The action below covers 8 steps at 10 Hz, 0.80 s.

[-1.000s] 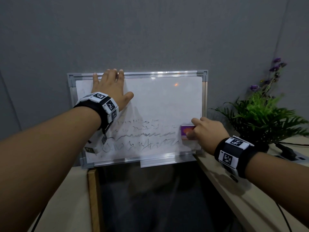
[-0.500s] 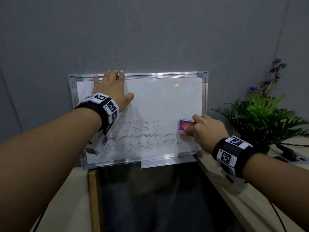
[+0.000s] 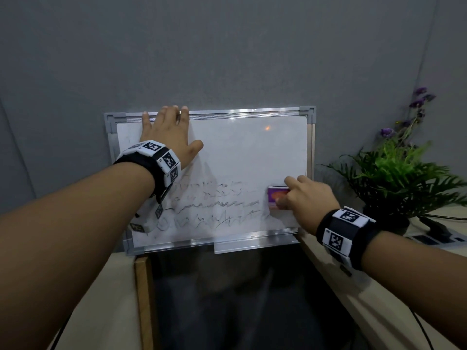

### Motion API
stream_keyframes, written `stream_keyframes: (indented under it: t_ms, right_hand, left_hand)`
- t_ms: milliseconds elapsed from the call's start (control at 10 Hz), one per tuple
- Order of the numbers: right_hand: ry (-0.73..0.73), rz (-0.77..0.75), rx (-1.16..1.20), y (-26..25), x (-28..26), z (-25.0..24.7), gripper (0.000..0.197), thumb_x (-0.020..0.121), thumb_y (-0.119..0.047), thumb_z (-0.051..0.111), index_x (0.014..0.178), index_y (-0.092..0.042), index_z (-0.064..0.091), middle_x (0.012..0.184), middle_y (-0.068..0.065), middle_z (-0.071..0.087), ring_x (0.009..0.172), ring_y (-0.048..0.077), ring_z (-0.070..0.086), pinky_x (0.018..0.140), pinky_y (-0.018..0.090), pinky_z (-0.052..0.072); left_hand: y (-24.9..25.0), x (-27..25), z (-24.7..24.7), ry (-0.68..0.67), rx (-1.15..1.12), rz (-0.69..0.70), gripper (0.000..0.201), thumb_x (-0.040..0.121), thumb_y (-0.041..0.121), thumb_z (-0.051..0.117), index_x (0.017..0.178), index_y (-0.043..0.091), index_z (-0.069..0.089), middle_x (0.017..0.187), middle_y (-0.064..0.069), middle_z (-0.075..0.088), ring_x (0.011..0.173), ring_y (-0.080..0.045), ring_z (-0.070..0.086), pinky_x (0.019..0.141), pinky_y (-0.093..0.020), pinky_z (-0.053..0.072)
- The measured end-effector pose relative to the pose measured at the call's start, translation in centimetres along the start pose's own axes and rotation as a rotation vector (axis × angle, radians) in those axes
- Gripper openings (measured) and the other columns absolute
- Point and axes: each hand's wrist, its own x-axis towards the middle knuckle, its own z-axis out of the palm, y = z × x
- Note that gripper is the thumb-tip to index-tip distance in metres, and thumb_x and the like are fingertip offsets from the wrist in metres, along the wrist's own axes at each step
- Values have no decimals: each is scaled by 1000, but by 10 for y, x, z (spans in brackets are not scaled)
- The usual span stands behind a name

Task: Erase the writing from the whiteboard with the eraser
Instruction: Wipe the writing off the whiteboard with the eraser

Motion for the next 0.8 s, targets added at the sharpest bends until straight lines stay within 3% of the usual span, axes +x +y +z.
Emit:
stream_keyframes:
  t_ms: [200,400,500,700,800]
  right_hand:
    - [-64,-155,-21,-22,2,6,31,86,-18,63,113,-33,63,107,2,42,95,25,47,57,33,36]
    - [-82,-99,-36,-7,-4,2,33,86,-16,63,114,-34,64,109,1,42,99,25,46,60,33,39]
    - [-56,-120,-35,-10,-1,1,36,85,-14,61,113,-37,63,108,0,41,97,24,46,57,32,34]
    - [-105,-256,-78,-28,3,12,26,88,-14,58,110,-25,65,111,3,44,97,26,46,60,34,41]
    - [-115,-252,-83,-16,1,9,27,87,-17,60,112,-29,65,112,3,43,99,26,46,60,34,42]
  left_hand:
    - [0,0,-1,-4,-2,-4,78,86,51,40,150,13,17,147,-9,27,141,-28,19,116,-58,6]
    - [-1,0,-1,-6,-5,-1,77,86,51,39,150,13,16,148,-8,26,141,-28,19,116,-58,6]
    - [-1,0,-2,-5,-11,1,77,86,51,40,150,13,16,148,-8,26,141,-28,19,116,-57,5]
    - [-2,0,-1,-11,-5,-1,78,86,51,39,150,13,16,149,-8,25,142,-27,18,116,-57,5]
    - [-2,0,0,-9,-10,-1,78,87,51,39,150,13,16,149,-8,25,142,-27,18,116,-58,5]
